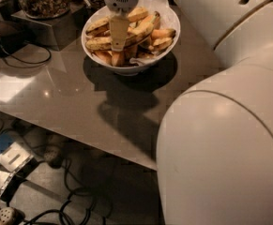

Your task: Pick banana from white bowl

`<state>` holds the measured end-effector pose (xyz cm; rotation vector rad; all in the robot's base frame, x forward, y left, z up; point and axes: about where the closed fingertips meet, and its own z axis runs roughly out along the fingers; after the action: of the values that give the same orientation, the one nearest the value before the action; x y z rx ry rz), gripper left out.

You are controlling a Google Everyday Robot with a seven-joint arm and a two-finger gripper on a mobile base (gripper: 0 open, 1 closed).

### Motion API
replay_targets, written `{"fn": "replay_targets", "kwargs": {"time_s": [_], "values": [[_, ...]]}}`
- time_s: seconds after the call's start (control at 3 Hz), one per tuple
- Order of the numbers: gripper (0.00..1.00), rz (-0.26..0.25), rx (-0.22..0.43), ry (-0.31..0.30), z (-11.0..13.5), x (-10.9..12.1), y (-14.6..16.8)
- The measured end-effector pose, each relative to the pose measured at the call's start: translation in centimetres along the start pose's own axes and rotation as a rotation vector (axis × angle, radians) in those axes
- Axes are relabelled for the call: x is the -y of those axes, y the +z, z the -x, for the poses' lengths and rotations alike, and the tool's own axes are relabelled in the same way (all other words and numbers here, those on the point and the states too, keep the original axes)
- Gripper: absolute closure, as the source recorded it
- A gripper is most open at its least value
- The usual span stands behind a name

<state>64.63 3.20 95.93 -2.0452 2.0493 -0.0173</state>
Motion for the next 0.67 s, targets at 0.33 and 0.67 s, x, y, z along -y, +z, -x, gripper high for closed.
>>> {"fn": "replay_targets", "kwargs": {"time_s": [0.33, 0.67], "values": [[0.41, 0.001, -0.012, 0.004, -0.75, 0.31, 0.23], [0.44, 0.008, -0.022, 0.006, -1.16, 0.53, 0.74]]}}
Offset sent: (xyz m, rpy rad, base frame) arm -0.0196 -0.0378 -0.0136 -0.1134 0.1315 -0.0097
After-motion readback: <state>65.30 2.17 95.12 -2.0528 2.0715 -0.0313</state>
